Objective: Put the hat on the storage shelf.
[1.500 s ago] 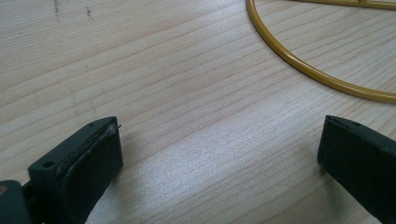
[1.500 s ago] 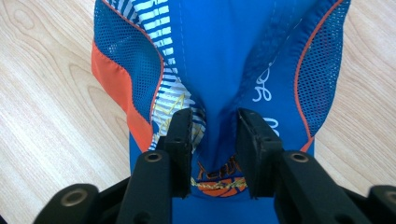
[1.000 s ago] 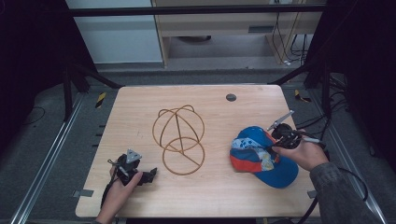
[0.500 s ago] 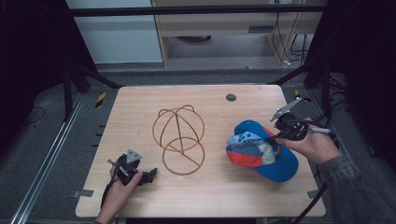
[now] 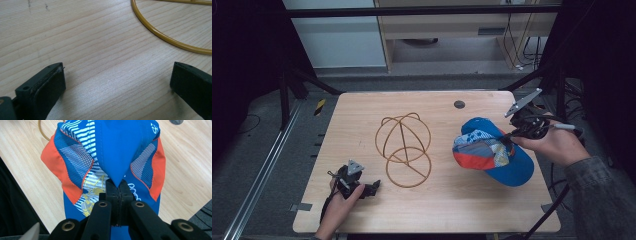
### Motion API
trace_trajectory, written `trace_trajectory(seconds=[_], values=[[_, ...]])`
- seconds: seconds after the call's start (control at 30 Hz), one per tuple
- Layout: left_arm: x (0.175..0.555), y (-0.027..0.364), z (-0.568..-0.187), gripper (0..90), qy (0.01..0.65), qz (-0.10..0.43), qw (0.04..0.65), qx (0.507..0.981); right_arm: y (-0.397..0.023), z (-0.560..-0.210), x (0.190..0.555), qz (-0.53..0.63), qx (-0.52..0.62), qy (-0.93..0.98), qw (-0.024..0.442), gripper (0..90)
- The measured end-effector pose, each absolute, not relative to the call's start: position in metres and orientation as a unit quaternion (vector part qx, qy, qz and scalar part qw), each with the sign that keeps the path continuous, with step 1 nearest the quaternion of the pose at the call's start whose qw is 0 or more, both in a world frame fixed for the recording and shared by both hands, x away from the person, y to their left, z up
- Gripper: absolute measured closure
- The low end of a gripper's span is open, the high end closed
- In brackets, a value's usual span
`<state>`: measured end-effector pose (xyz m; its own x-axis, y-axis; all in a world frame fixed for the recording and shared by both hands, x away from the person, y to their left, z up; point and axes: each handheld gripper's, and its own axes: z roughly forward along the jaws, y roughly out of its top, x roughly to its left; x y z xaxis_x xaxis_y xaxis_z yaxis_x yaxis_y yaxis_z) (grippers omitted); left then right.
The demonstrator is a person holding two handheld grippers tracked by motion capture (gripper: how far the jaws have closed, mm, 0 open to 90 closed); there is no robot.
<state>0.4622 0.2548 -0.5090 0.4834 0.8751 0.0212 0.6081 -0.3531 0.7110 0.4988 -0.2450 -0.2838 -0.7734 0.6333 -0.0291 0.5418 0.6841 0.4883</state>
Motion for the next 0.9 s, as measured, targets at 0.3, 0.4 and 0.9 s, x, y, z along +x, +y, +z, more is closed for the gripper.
trace_trajectory(seconds=[0.3,0.4,0.9], values=[[0.462,0.255,-0.509,0.0,0.464,0.205,0.326,0.798,-0.24,-0.243,0.496,0.244,0.307,0.912,0.121,90.0],[0.462,0.255,-0.509,0.0,0.464,0.204,0.325,0.798,-0.236,-0.228,0.495,0.249,0.3,0.912,0.129,90.0],[0.462,0.255,-0.508,0.0,0.464,0.204,0.324,0.799,-0.186,-0.179,0.501,0.251,0.25,0.922,0.152,90.0]])
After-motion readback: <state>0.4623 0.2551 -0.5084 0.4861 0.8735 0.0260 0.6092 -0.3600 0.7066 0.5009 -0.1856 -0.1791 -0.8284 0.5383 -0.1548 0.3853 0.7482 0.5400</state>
